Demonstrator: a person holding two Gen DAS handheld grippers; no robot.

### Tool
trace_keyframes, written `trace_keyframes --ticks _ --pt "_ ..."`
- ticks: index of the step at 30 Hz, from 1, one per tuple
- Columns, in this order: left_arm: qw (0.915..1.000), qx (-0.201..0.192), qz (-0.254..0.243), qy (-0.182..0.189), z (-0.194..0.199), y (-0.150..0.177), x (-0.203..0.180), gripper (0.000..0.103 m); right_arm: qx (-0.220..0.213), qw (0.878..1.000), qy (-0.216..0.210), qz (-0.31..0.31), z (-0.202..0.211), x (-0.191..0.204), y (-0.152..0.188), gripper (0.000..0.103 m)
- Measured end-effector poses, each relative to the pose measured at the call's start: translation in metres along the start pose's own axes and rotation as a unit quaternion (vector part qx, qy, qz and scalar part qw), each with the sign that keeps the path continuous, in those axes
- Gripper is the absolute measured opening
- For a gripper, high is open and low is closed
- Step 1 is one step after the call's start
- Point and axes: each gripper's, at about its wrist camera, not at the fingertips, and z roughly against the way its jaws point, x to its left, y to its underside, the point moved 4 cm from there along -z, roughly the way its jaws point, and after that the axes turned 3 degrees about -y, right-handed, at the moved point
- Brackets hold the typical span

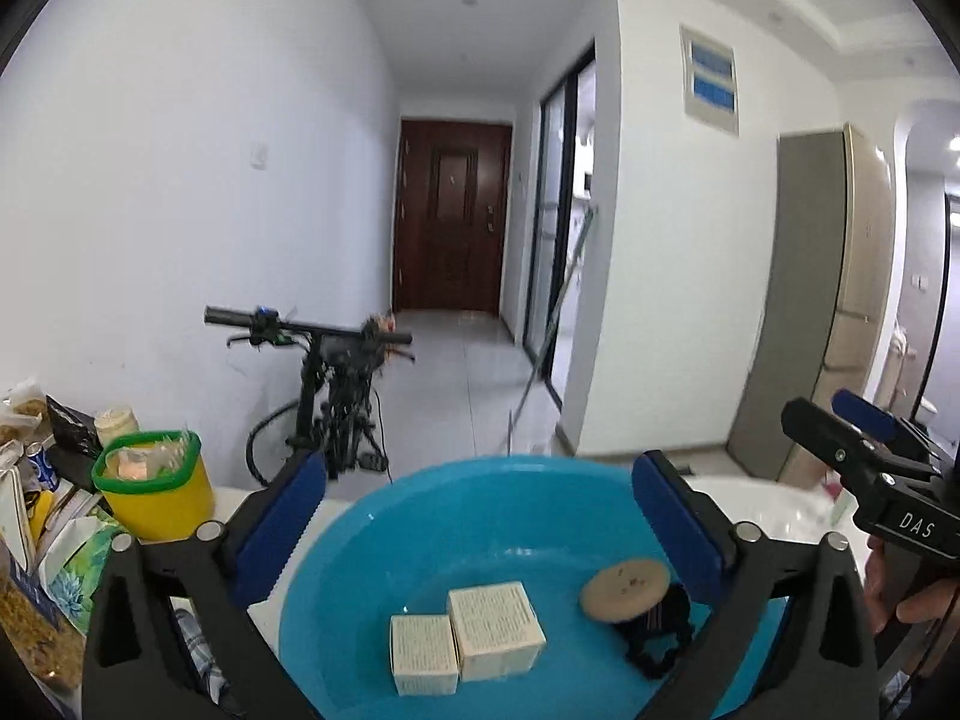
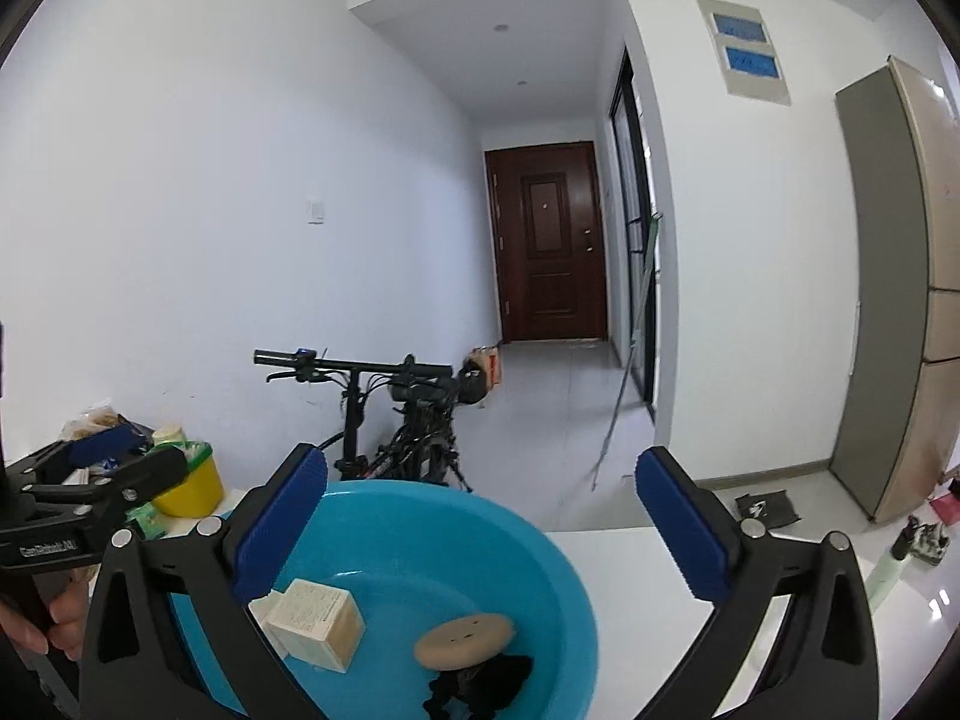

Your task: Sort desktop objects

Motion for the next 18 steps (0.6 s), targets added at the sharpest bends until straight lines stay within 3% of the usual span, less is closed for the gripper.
trace_keyframes --ticks 4,18 --pt "0.9989 -0.022 -0.012 -0.039 0.006 -0.003 0.001 0.103 0.001 1.000 0.011 0.017 0.000 0.004 -0.003 0.103" --pt "0.9997 -0.013 -0.017 -0.007 0.035 -0.002 -0.007 0.103 -0.002 0.999 0.021 0.028 0.026 0.002 -0.006 0.103"
